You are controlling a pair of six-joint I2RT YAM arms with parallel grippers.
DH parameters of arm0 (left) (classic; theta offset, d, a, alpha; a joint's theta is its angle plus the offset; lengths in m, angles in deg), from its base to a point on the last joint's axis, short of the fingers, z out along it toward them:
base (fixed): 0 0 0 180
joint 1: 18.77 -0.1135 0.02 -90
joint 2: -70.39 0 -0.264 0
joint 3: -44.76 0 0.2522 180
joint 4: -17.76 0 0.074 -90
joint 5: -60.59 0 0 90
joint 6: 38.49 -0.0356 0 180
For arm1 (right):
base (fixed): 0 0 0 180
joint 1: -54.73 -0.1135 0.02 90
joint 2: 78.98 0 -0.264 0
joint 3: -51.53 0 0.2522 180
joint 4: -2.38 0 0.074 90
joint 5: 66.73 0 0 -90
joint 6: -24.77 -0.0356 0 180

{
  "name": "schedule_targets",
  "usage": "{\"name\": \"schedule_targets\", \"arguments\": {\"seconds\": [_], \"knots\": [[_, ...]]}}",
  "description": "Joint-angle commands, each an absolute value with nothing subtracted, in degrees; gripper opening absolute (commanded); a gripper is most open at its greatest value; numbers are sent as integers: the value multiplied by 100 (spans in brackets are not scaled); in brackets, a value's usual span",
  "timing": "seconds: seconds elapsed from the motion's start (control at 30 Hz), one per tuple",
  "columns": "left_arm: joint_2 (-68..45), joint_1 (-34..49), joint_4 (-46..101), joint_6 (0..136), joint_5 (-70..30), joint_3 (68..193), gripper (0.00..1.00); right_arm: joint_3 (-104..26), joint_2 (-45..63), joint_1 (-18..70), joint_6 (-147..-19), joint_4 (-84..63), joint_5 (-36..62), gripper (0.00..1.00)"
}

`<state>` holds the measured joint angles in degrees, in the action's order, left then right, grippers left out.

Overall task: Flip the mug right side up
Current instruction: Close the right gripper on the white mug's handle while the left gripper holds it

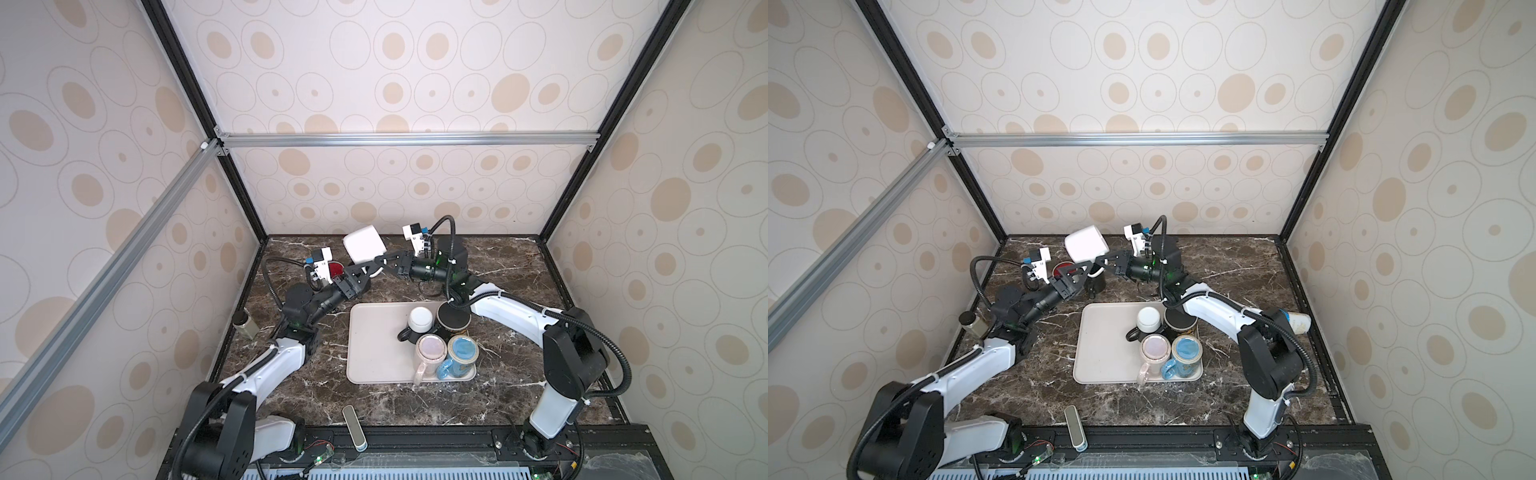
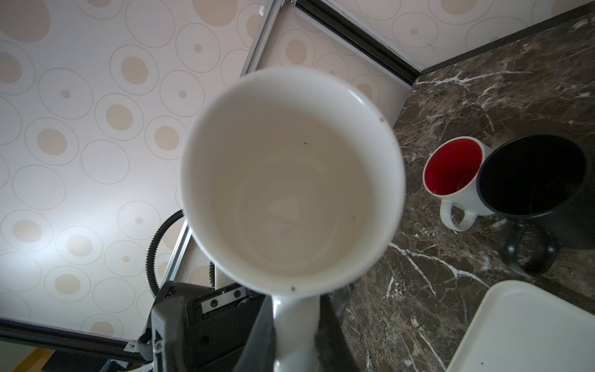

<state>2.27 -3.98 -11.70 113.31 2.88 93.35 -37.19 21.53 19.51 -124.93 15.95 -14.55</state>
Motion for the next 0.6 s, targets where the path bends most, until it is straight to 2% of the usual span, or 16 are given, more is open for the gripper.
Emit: {"name": "schedule_targets", "arguments": {"seconds": [0.0,0.17,0.3,0.47,0.57], "knots": [[653,-420,1466,9704,-1055,9784,100,-4178,1864,2033,-12198,1693,-1360,0],[730,-523,2282,9511,-1602,9908,100,-4377,1859,2032,-11585,781,-869,0],[1129,-502,2010,9138,-1936,9541,100,-4542,1720,2006,-10759,-606,378,0],[1138,-15,3094,8205,-3030,10079,100,-4919,1695,1894,-10055,-2020,2123,0],[995,463,3593,7799,-3614,10427,100,-5417,1988,1796,-9675,-2868,2806,0]]}}
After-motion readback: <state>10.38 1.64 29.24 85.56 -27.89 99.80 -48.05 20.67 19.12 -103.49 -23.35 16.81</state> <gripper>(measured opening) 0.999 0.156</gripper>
